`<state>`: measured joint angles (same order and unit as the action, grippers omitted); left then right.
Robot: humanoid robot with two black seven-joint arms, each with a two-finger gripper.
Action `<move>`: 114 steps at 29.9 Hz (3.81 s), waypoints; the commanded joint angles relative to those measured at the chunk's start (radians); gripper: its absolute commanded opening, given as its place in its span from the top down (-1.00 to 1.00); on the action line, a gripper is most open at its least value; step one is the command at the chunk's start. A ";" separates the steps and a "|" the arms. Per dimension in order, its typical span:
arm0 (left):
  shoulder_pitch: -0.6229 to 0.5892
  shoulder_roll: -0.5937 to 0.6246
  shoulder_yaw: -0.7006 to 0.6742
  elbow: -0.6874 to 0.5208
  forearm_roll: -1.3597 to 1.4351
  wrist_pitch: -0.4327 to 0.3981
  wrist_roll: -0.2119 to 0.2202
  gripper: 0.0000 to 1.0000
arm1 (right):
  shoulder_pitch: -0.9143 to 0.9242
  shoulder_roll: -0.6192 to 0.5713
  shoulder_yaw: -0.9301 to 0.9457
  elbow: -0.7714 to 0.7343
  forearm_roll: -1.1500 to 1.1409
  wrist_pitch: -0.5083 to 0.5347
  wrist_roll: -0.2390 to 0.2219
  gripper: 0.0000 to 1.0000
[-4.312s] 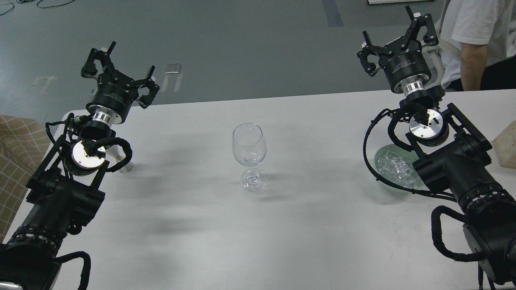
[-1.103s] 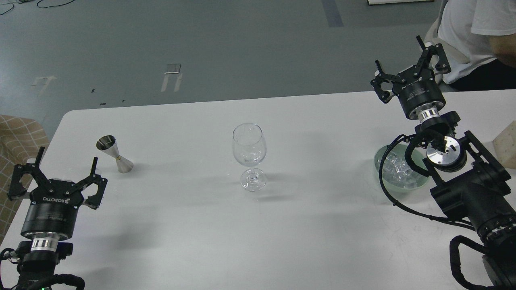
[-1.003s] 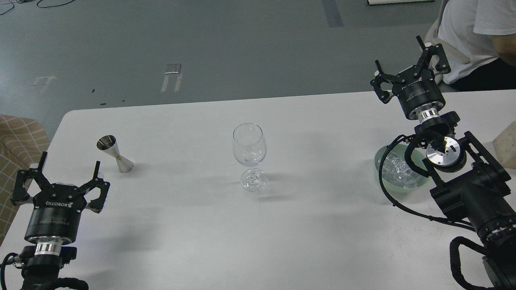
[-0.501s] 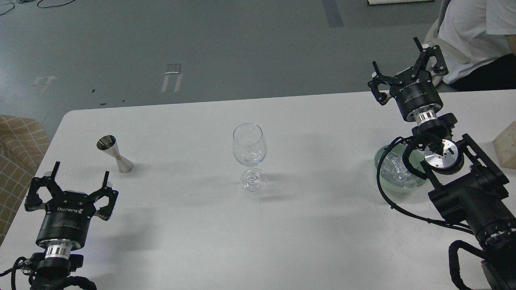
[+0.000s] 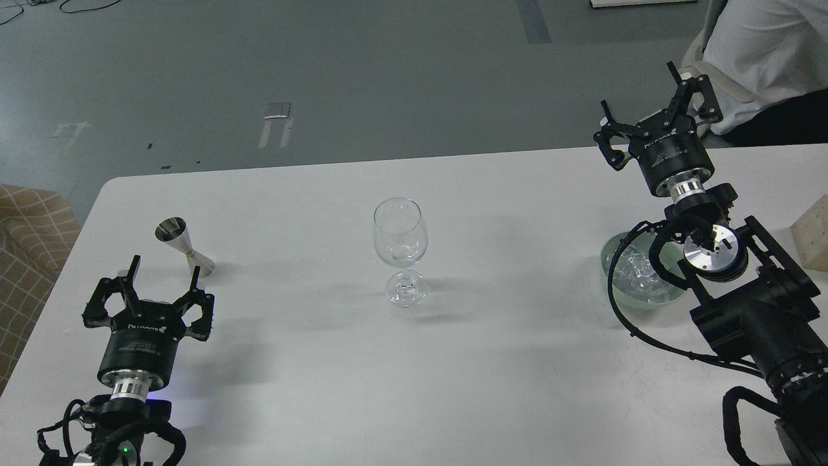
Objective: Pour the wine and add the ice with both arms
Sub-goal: 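Lower the open left gripper around the metal jigger, then close the left gripper on the metal jigger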
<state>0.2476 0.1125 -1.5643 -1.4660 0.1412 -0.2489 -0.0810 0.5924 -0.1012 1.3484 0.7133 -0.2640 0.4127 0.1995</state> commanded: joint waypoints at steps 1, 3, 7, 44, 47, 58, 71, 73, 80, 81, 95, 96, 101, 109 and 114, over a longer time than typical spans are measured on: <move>-0.025 -0.031 -0.003 0.022 -0.003 0.014 0.001 -0.57 | 0.000 0.002 -0.002 0.000 0.000 -0.003 0.000 -1.00; -0.033 -0.037 -0.005 0.042 -0.006 0.016 0.001 -0.57 | 0.000 0.003 -0.002 0.001 0.000 -0.018 -0.002 -1.00; -0.062 -0.040 -0.006 0.088 -0.060 0.020 0.001 -0.57 | 0.003 0.003 -0.002 0.001 -0.001 -0.037 -0.002 -1.00; -0.251 -0.089 -0.088 0.309 -0.066 0.025 0.009 -0.54 | 0.003 -0.032 -0.005 0.005 -0.001 -0.095 -0.003 -1.00; -0.266 -0.091 -0.091 0.320 -0.066 0.026 0.010 -0.54 | 0.003 -0.032 -0.006 0.005 -0.001 -0.095 -0.003 -1.00; -0.287 -0.093 -0.091 0.362 -0.066 0.020 0.010 -0.54 | 0.004 -0.035 -0.006 0.000 -0.003 -0.095 -0.008 -1.00; -0.346 -0.093 -0.091 0.404 -0.064 0.023 0.010 -0.52 | 0.006 -0.034 -0.009 0.000 -0.004 -0.095 -0.009 -1.00; -0.350 -0.093 -0.091 0.414 -0.064 0.025 0.006 -0.49 | 0.007 -0.034 -0.011 0.000 -0.004 -0.095 -0.009 -1.00; -0.352 -0.080 -0.089 0.426 -0.066 0.022 0.009 -0.48 | 0.013 -0.034 -0.014 0.003 -0.004 -0.107 -0.015 -1.00; -0.352 -0.080 -0.089 0.427 -0.066 0.022 0.010 -0.48 | 0.013 -0.034 -0.015 0.003 -0.004 -0.107 -0.017 -1.00; -0.419 -0.027 -0.086 0.543 -0.069 0.007 0.009 -0.48 | 0.015 -0.037 -0.014 0.005 -0.004 -0.107 -0.026 -1.00; -0.421 -0.027 -0.086 0.543 -0.069 0.007 0.009 -0.48 | 0.015 -0.037 -0.012 0.005 -0.004 -0.107 -0.028 -1.00; -0.426 -0.028 -0.085 0.544 -0.071 0.007 0.009 -0.48 | 0.015 -0.037 -0.014 0.005 -0.004 -0.107 -0.028 -1.00; -0.421 -0.028 -0.086 0.546 -0.071 -0.019 0.012 -0.48 | 0.015 -0.044 -0.014 0.005 -0.004 -0.107 -0.031 -1.00; -0.426 -0.028 -0.086 0.585 -0.072 -0.088 0.013 -0.38 | 0.018 -0.046 -0.015 0.005 -0.004 -0.109 -0.032 -1.00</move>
<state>-0.1741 0.0844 -1.6507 -0.9076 0.0692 -0.3001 -0.0688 0.6075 -0.1462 1.3339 0.7179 -0.2686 0.3052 0.1675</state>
